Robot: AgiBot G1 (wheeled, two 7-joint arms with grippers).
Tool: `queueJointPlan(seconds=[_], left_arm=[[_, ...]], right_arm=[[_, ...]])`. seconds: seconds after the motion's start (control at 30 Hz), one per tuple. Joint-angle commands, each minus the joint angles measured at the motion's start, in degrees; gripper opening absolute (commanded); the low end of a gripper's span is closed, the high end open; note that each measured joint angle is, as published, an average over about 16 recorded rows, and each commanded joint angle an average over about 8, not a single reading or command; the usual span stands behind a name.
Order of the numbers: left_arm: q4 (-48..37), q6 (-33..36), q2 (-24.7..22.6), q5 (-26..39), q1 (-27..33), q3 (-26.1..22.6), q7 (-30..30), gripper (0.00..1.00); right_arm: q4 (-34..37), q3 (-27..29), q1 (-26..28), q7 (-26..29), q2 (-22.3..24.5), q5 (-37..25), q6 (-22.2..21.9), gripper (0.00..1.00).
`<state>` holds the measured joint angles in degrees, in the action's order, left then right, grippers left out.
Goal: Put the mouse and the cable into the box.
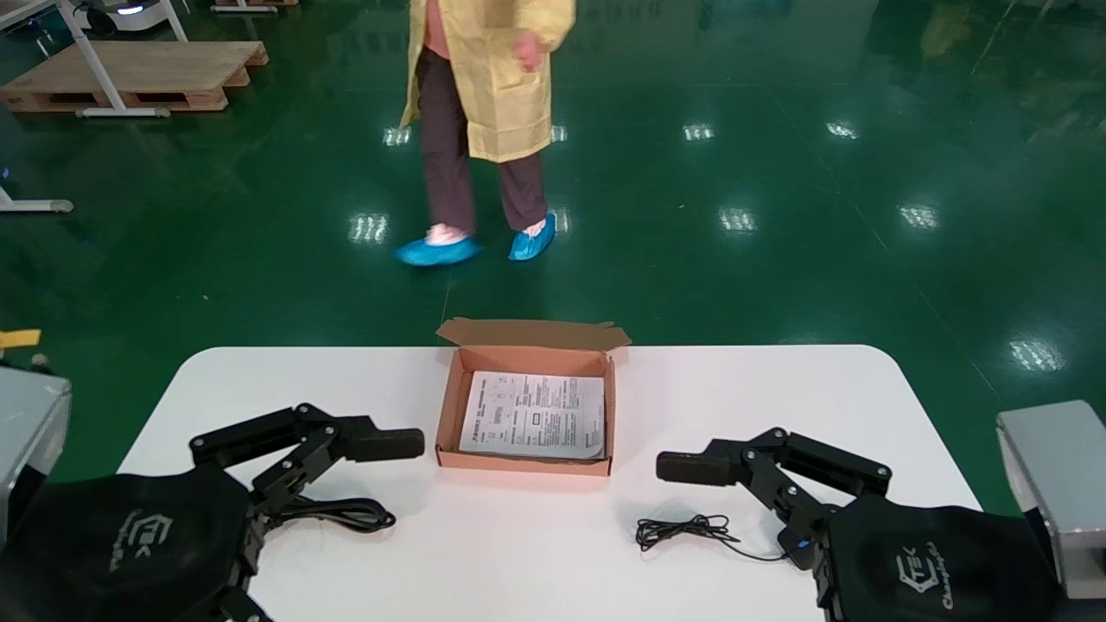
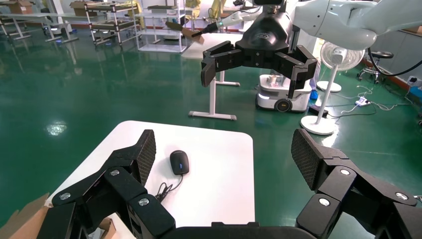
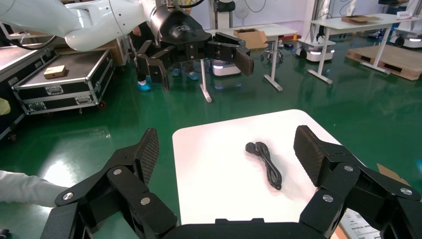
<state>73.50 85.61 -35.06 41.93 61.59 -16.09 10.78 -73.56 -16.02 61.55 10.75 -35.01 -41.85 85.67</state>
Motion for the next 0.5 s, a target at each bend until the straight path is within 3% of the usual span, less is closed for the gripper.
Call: queueJointPlan(seconds=[0.03,0.5], left_arm=[[0.00,0.00,0.00,0.00,0.00,0.00,0.00,1.00],[0.00,0.00,0.00,0.00,0.00,0.00,0.00,1.00]], right_arm=[[0.00,0.00,0.00,0.00,0.00,0.00,0.00,1.00],[0.00,0.00,0.00,0.00,0.00,0.00,0.00,1.00]])
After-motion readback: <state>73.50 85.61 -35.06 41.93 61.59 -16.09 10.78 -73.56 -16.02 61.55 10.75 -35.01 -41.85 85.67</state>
